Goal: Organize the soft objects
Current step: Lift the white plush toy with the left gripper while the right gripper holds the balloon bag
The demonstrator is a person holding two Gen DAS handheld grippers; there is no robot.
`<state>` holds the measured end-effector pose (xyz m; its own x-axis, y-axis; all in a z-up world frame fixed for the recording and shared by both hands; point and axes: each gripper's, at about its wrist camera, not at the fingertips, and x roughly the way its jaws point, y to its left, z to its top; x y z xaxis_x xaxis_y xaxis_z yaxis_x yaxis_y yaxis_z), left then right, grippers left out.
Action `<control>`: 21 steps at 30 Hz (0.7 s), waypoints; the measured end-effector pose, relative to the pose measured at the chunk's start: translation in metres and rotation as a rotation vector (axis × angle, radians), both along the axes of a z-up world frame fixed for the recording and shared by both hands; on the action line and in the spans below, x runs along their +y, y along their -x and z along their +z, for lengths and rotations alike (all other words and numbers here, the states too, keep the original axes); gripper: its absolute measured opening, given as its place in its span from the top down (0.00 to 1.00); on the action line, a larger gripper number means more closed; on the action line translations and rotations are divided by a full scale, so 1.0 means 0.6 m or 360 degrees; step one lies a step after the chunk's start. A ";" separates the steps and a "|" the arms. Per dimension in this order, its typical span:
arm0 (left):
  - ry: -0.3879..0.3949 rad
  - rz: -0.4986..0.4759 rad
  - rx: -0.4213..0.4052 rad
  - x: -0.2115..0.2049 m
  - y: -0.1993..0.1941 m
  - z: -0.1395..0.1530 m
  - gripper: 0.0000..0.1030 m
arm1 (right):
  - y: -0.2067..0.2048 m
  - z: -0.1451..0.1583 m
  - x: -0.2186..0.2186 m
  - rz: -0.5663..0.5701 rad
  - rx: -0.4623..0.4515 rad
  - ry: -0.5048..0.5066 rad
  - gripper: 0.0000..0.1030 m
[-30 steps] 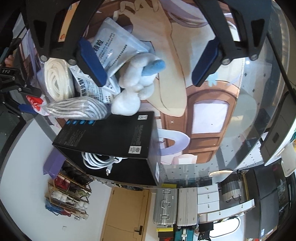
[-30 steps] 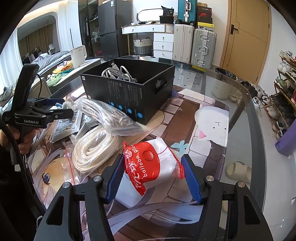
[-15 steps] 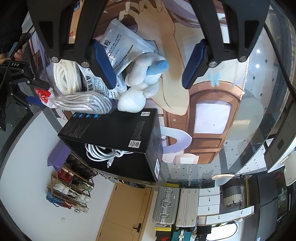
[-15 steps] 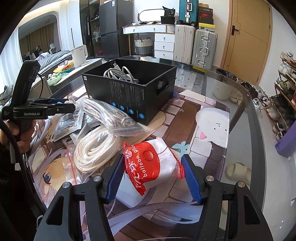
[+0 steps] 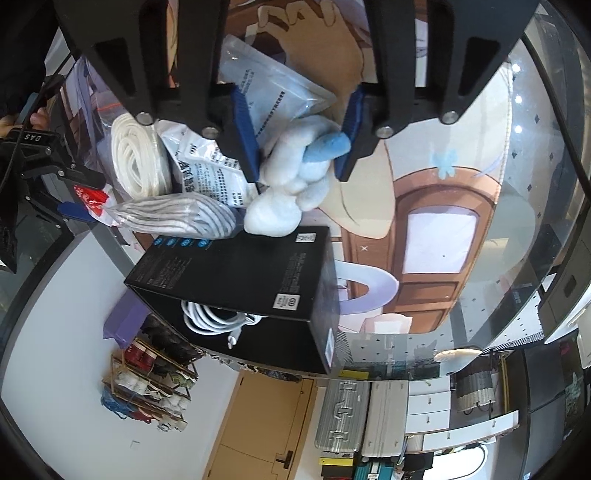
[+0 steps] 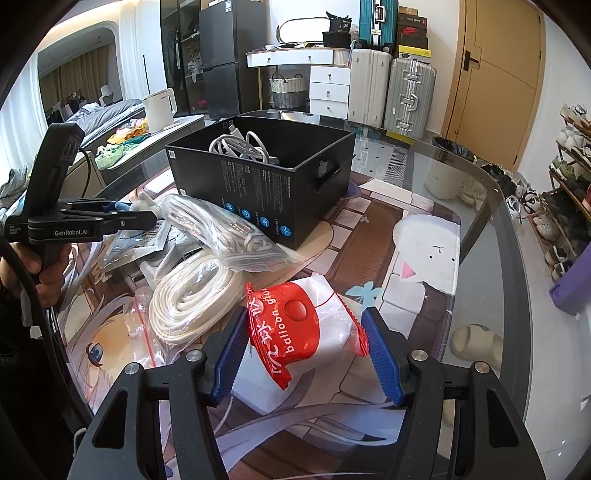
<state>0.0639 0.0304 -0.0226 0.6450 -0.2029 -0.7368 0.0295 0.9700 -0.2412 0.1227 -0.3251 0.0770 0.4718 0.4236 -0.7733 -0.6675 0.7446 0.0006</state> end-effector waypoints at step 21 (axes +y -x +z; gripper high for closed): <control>0.0028 0.0011 -0.0143 0.006 0.020 0.044 0.70 | 0.018 0.027 0.003 0.0057 -0.0097 -0.0094 0.39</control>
